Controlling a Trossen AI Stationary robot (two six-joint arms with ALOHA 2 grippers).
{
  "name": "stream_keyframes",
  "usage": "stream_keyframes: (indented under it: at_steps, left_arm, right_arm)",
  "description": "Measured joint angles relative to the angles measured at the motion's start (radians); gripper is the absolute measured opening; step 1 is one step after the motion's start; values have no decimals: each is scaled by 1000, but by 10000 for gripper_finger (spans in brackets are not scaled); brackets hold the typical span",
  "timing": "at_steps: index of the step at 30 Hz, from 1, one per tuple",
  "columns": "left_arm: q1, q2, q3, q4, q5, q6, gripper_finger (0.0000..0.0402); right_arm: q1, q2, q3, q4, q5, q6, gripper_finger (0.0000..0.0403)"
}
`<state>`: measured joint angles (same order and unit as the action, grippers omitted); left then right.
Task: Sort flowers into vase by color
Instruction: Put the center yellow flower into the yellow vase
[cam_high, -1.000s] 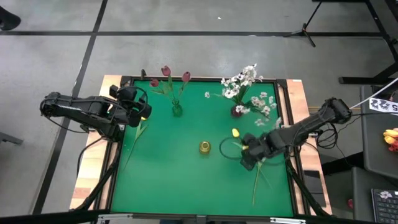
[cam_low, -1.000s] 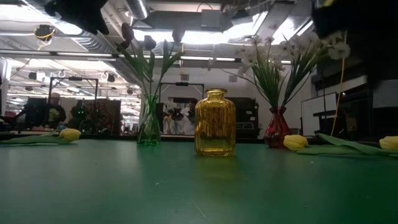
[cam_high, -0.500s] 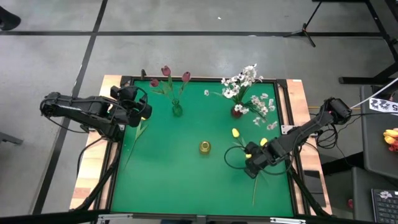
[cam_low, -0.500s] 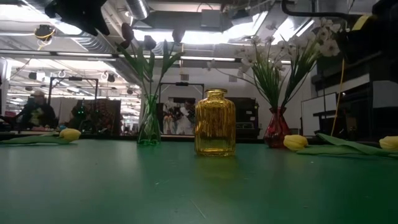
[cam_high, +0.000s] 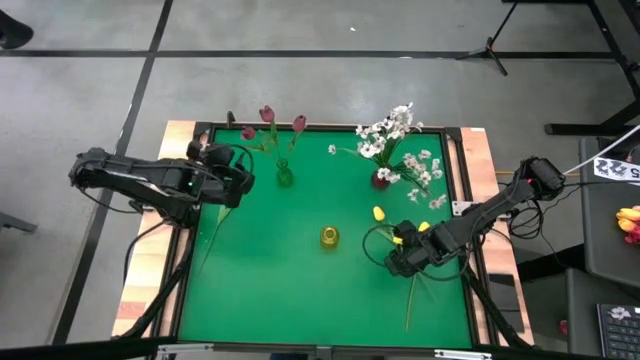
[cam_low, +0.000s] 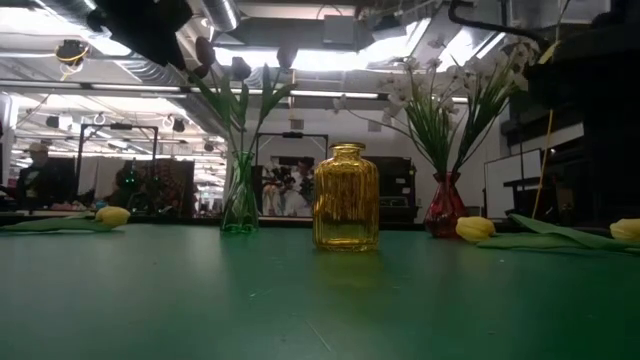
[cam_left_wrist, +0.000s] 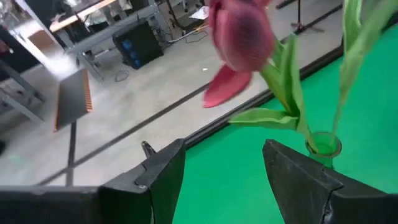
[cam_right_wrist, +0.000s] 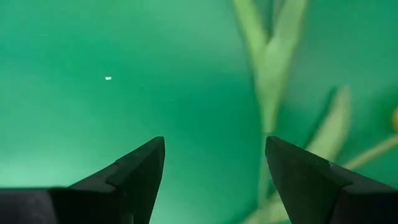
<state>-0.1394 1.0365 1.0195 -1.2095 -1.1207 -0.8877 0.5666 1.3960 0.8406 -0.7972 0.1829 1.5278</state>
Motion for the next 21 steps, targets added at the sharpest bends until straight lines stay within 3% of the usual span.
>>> stream_keyframes:
  at_steps: [5,13,21]
  left_arm:
    - [3,43,0,3,44,98,214]
    - [-80,21,0,98,127,222,214]
    - [-242,-65,0,234,170,289,214]
  right_arm:
    - [97,9,-46,162,-36,167,280]
    - [194,16,-47,19,46,389,280]
    - [141,23,-47,-87,131,322,280]
